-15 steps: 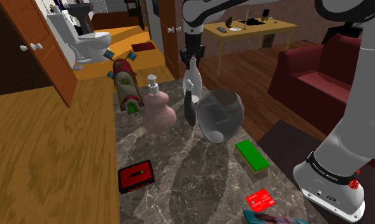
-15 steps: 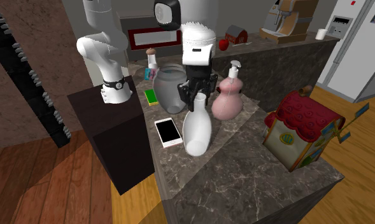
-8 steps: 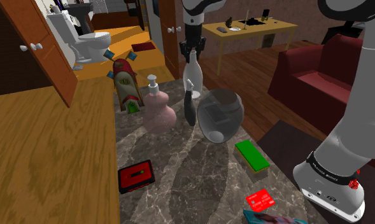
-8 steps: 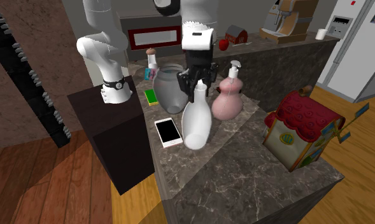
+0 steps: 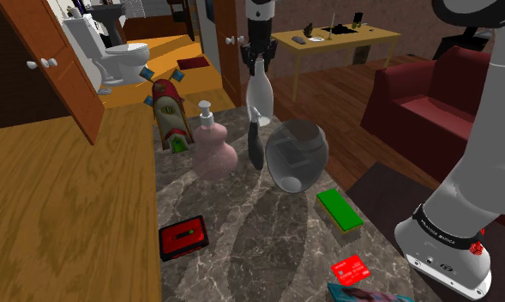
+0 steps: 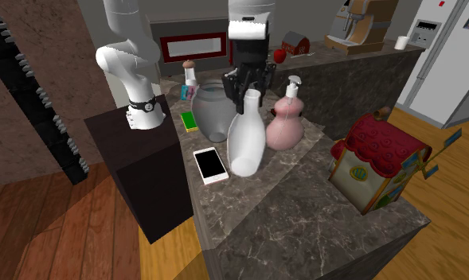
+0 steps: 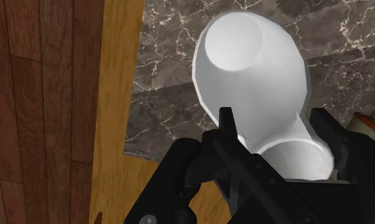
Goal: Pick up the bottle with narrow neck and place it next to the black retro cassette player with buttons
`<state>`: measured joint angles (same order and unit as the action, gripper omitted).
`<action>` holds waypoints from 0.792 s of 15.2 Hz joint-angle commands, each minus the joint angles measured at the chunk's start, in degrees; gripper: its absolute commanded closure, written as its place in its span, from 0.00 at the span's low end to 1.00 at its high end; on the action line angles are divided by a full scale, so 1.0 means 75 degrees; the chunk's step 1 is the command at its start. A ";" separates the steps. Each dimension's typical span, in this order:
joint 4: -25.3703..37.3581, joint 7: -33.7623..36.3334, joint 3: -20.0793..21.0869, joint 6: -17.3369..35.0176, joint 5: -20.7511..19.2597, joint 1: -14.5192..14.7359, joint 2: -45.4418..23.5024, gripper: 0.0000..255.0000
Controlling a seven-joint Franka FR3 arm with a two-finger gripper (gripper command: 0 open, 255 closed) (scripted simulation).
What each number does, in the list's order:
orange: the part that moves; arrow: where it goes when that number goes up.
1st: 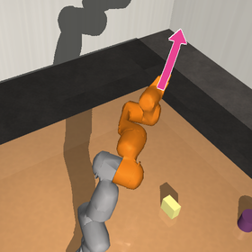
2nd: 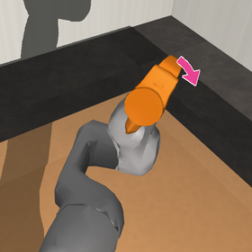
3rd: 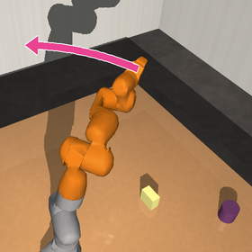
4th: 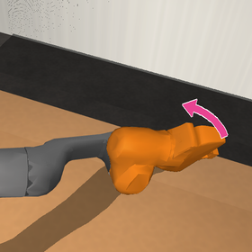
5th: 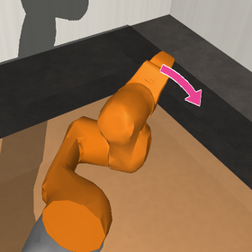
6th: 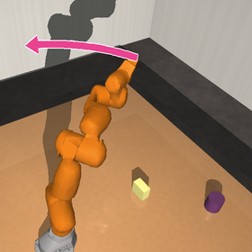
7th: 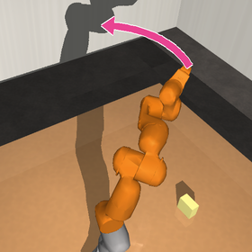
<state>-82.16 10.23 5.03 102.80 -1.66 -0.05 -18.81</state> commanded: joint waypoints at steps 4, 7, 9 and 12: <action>-0.1239 0.0588 0.0219 0.0342 0.0009 0.0346 0.0895 1.00; -0.1902 0.1003 0.0392 0.0512 0.0026 0.0579 0.1388 1.00; -0.2285 0.1290 0.0519 0.0600 0.0043 0.0737 0.1681 1.00; -0.2777 0.1732 0.0726 0.0702 0.0078 0.0975 0.2071 1.00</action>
<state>-101.69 21.91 9.88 107.81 -1.19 6.57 -4.28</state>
